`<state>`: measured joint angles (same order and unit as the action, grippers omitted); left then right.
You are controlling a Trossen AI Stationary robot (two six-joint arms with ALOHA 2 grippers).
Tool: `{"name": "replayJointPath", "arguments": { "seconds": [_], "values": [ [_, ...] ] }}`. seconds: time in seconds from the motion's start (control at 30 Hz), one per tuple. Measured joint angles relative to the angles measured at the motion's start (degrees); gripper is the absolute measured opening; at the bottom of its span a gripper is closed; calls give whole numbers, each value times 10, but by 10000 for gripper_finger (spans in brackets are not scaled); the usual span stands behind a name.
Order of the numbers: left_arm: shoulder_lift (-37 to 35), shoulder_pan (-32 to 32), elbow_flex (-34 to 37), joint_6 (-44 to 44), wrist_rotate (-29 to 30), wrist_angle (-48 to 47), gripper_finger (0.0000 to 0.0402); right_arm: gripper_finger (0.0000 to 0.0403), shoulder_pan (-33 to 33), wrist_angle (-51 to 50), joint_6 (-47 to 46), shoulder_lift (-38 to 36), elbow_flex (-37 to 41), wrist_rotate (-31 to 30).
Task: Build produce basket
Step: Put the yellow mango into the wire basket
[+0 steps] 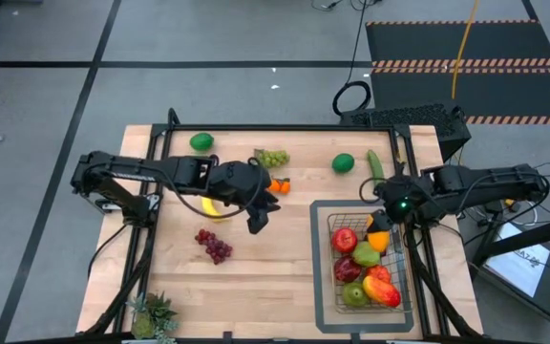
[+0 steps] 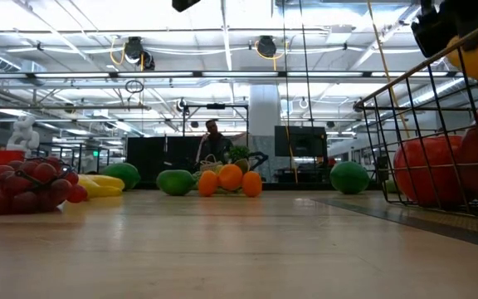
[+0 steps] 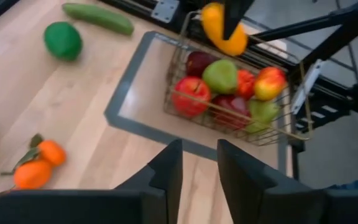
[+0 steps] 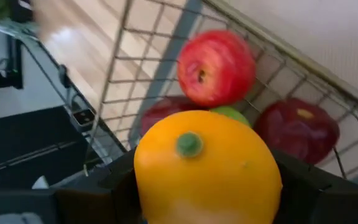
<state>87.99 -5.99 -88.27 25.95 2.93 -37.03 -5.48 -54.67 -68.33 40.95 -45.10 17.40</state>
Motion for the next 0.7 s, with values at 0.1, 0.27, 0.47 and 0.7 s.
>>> {"name": "replayJointPath", "arguments": {
  "seconds": [0.1, 0.27, 0.47, 0.7],
  "values": [
    [0, -8, 0, -1, 0, 8, 91, 247, 0, -16, 0, 18, 0, 13],
    [0, -17, 0, -2, 1, 8, 90, 247, 0, -23, 16, 51, 0, 6],
    [0, -28, 0, -4, 0, 8, 90, 247, 0, -23, 103, 98, 0, -6],
    [0, -46, 0, -40, -15, 7, 90, 247, 0, -28, 154, 140, 0, 5]
  ]
}}
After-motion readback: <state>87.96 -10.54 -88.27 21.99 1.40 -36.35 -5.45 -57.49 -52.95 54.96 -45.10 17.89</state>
